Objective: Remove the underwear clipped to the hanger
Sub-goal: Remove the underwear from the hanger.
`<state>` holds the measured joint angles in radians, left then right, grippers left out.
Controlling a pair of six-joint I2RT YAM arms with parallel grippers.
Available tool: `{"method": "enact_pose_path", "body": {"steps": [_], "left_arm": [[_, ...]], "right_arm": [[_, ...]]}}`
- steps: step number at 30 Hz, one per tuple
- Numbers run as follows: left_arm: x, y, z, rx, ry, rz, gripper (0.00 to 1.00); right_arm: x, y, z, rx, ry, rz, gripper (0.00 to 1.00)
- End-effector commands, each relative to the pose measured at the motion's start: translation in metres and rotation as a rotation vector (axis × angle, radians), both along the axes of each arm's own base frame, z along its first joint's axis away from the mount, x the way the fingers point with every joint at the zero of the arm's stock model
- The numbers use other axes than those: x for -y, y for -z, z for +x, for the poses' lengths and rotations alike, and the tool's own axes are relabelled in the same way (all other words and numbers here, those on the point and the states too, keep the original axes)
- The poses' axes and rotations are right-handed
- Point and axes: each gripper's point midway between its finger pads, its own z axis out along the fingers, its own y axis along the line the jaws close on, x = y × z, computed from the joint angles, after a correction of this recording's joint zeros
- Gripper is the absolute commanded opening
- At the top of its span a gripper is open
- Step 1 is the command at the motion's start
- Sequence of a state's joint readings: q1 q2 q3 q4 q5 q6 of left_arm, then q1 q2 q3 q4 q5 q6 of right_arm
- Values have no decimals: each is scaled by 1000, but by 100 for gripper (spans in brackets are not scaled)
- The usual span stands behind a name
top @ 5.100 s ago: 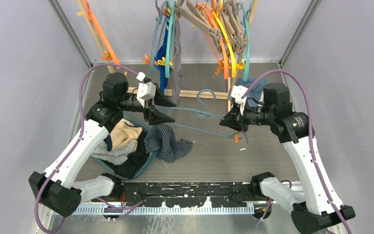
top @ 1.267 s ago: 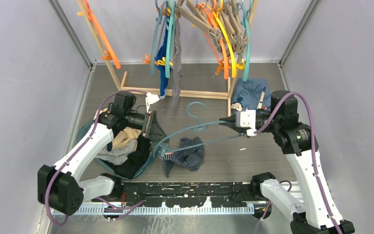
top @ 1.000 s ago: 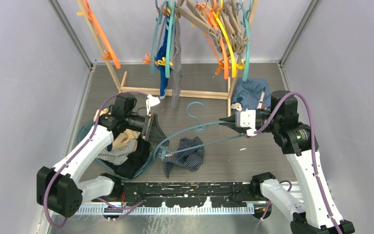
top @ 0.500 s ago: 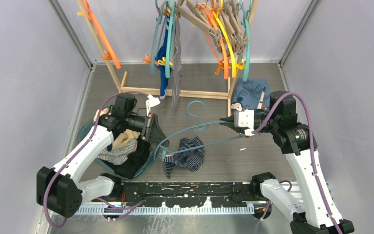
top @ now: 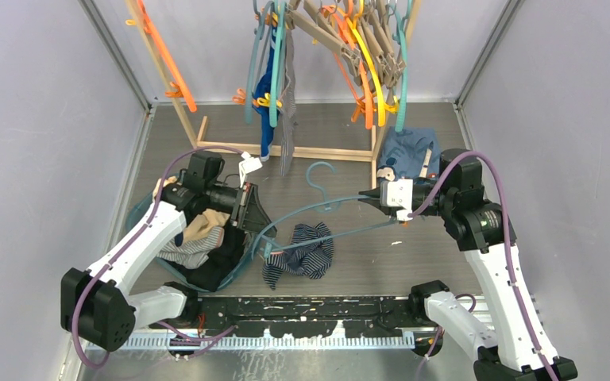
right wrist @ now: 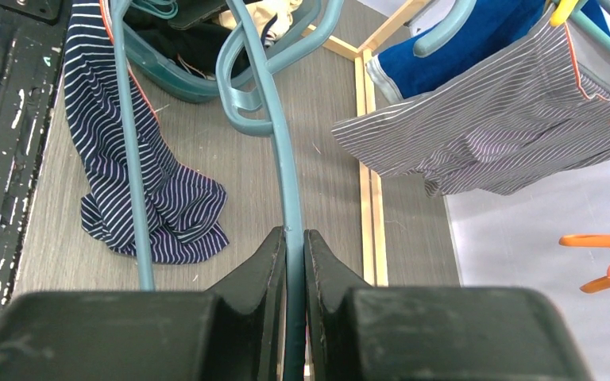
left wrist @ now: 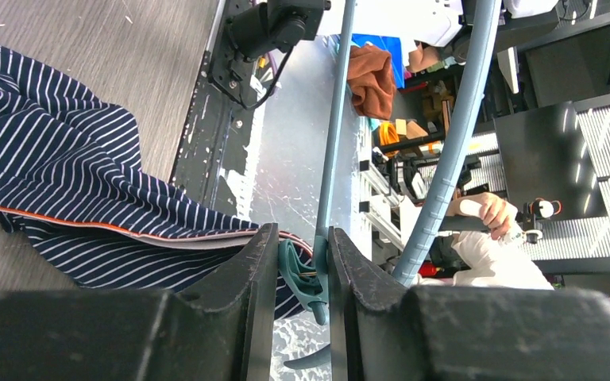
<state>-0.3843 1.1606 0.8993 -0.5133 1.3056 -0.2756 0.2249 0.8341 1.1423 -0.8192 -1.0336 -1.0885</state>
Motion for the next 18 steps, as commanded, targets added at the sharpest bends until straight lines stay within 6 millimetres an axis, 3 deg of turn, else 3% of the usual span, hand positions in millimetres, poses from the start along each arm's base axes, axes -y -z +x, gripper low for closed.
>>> {"method": "enact_pose_path", "body": {"steps": [1,18], "left_arm": [[-1,-18,-4,77,22,-39,0],[3,-39,5,111,-6,-57,0]], "right_arm": [[1,-21,9,67,44,43,1],[12,-23,41,14,238,115,1]]}}
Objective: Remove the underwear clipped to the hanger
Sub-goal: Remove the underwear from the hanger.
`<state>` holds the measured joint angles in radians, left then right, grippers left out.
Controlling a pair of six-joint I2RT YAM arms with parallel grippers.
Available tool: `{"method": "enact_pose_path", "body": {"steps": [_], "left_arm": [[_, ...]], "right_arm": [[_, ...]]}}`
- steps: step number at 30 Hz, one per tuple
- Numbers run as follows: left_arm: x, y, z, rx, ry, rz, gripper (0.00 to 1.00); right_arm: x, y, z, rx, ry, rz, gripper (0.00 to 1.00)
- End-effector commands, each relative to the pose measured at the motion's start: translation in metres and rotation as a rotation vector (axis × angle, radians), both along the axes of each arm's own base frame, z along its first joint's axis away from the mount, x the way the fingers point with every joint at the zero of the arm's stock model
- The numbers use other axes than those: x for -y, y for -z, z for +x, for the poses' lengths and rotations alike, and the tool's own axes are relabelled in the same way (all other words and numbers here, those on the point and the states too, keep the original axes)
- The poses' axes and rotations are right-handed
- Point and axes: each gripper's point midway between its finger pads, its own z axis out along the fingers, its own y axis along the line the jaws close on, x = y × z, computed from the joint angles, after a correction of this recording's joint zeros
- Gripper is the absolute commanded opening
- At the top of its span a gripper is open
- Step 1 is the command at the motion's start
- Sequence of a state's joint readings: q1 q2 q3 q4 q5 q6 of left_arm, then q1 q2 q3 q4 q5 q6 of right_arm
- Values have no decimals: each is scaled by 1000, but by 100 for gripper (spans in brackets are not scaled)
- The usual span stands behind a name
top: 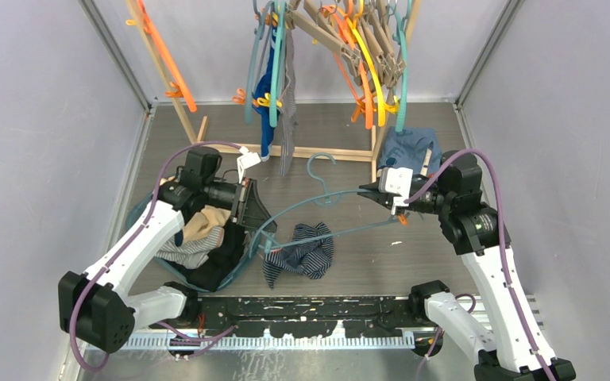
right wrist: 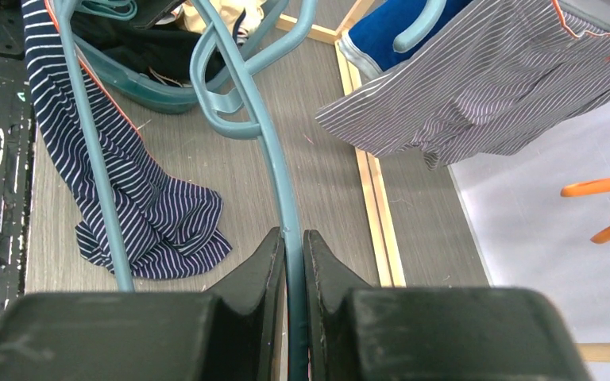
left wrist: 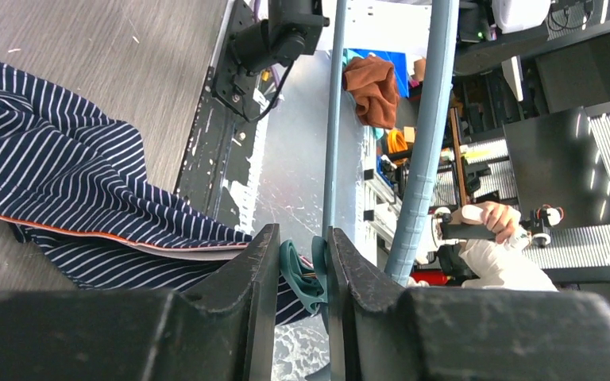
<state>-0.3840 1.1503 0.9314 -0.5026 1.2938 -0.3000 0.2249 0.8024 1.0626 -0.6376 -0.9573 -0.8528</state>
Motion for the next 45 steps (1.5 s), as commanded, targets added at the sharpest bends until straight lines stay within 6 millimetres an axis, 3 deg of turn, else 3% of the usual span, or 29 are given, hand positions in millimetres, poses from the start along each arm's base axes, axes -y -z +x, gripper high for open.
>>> {"method": "enact_pose_path", "body": {"steps": [1,21,27,45], "left_arm": [[2,-28,2,83,6,-47,0],[-1,-27,6,172,34,6,0],[-3,-26,2,188,34,-2,16],[-5,-29,-3,223,27,-6,42]], "right_arm": [[9,-27,25,95,123,42,1],[15,-34,32,104,178,52,1],[16,-31,33,105,181,49,1],[14,-30,27,105,151,45,1]]}}
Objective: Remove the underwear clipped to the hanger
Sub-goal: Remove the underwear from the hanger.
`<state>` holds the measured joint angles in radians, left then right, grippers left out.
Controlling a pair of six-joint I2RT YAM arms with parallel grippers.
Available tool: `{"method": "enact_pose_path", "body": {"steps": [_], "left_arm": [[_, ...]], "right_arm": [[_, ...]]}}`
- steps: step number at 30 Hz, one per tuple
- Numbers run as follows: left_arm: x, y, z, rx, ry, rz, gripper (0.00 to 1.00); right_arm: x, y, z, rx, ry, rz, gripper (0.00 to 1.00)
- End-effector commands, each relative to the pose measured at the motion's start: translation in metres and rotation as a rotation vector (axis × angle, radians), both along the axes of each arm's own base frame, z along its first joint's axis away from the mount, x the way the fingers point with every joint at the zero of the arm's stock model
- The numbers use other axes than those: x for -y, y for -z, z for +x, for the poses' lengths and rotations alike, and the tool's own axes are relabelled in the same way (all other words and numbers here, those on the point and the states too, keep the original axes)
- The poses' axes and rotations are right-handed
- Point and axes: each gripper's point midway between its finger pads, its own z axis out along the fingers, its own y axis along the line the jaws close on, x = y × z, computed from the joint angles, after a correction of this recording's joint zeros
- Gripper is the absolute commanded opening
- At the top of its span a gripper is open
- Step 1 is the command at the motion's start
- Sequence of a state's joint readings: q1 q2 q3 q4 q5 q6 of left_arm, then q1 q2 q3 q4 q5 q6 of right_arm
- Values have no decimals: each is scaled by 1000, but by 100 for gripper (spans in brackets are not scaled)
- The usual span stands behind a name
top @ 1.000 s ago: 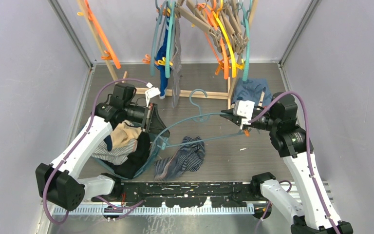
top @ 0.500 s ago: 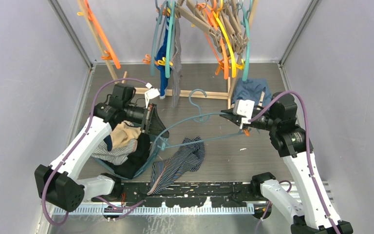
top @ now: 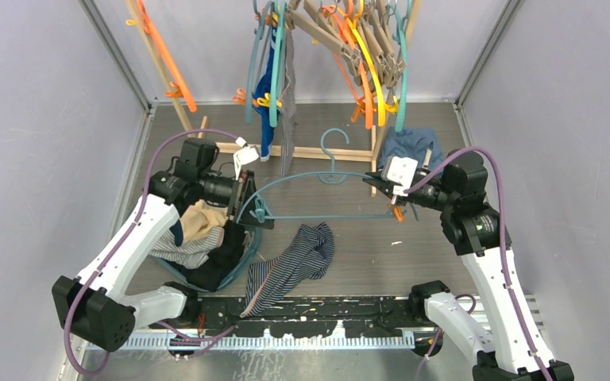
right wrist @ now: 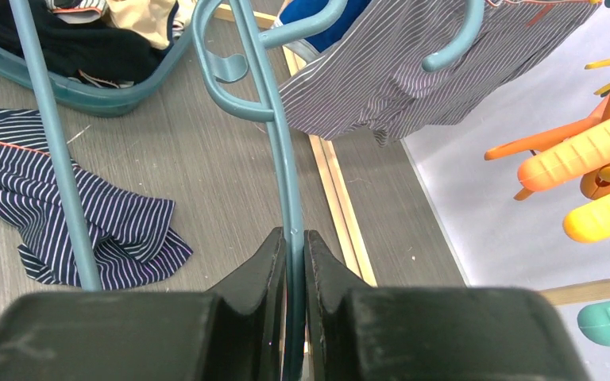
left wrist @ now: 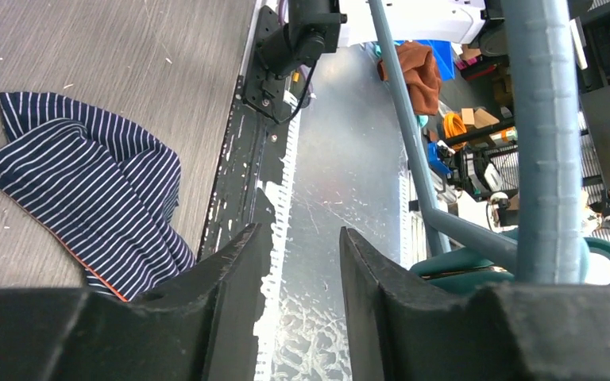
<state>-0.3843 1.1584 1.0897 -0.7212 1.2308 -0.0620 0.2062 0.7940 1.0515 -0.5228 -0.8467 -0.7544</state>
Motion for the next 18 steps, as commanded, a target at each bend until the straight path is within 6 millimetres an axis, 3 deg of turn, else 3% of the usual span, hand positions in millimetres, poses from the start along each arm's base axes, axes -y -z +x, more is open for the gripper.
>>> {"method": "enact_pose_path", "body": {"steps": [1,6,9,15,18], "left_arm": [[-1,-10,-8,45,26,-33,43],[-4,-7,-1,115,-4,2,57],[-12,1,14,211,-81,67,66],[-48,14,63,467,-358,301,79],[-71,8,80,574,-464,413,82]], "right_arm": [[1,-17,2,74,3,7,1],[-2,-13,-6,68,-37,-2,1],[-4,-12,-13,61,-73,-4,1],[-8,-4,-24,56,-140,-36,1],[-8,1,-24,59,-154,-51,1]]}}
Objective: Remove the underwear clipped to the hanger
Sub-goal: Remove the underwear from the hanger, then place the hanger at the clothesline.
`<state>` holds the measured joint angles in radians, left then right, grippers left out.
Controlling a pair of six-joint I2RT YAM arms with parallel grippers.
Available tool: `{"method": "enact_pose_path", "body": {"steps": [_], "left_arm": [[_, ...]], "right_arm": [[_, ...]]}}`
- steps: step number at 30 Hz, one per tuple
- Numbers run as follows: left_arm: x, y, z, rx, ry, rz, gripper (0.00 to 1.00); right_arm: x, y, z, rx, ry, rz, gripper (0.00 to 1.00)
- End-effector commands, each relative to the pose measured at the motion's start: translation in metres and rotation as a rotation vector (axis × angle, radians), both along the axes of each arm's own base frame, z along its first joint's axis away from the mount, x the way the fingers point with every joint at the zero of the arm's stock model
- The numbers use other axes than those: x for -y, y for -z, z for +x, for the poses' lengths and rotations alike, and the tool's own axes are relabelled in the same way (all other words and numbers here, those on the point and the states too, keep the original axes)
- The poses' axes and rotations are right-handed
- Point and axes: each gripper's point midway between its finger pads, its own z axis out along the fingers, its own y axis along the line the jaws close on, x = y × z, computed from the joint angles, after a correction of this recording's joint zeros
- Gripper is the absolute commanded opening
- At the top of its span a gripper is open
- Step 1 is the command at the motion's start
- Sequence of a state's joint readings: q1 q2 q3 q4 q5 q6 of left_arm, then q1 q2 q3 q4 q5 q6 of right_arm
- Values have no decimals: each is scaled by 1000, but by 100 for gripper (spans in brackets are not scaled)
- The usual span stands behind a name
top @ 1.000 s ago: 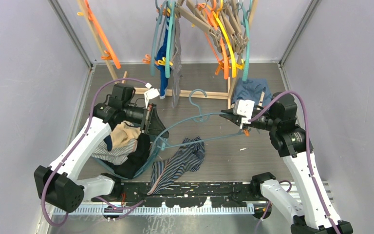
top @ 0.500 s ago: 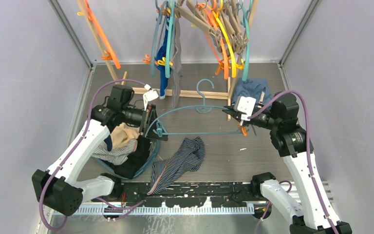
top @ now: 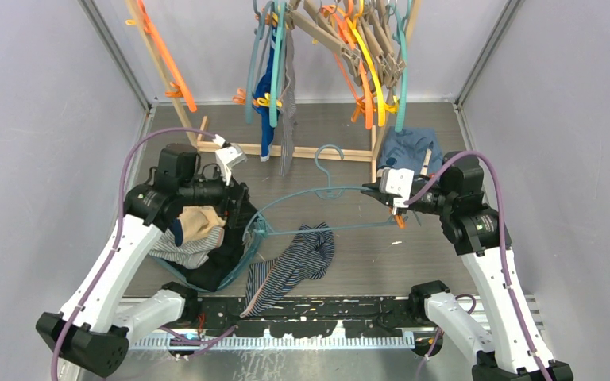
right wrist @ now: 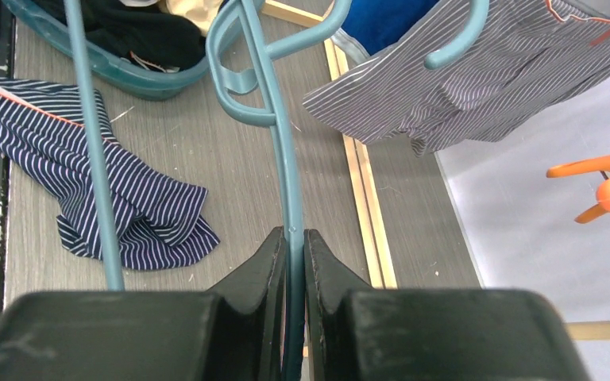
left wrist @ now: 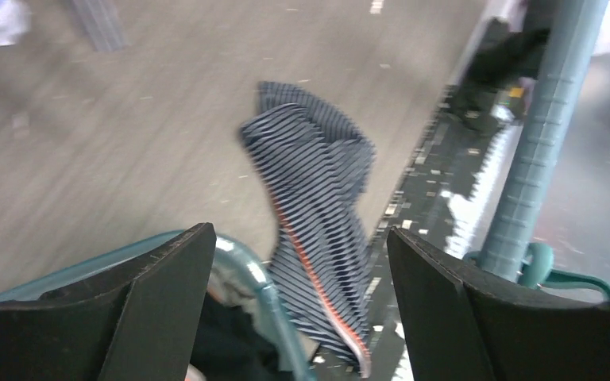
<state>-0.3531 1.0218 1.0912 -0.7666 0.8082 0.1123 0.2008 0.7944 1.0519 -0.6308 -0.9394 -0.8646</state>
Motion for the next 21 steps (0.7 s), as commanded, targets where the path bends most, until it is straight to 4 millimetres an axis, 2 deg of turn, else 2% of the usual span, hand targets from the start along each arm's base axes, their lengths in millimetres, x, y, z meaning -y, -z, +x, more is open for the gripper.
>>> {"method": "enact_pose_path", "body": {"steps": [1,3,7,9,16,21], "left_arm": [[-39,-18,38,244,-202,190,83],[-42,-29,32,260,-181,201,84],[-24,-51,-2,240,-9,104,86],[-17,-61,-11,226,34,48,86],[14,-74,-26,66,134,-146,82],[36,-68,-32,-65,183,-194,71]], "right_arm": [[-3,-12,-6,76,-56,-12,1],[-4,-9,-5,79,-66,-18,1],[-9,-5,-4,80,-99,-18,1],[-12,-1,-3,77,-115,-20,1],[-18,4,-6,71,-154,-18,1],[-19,7,-9,59,-163,-11,1]]}}
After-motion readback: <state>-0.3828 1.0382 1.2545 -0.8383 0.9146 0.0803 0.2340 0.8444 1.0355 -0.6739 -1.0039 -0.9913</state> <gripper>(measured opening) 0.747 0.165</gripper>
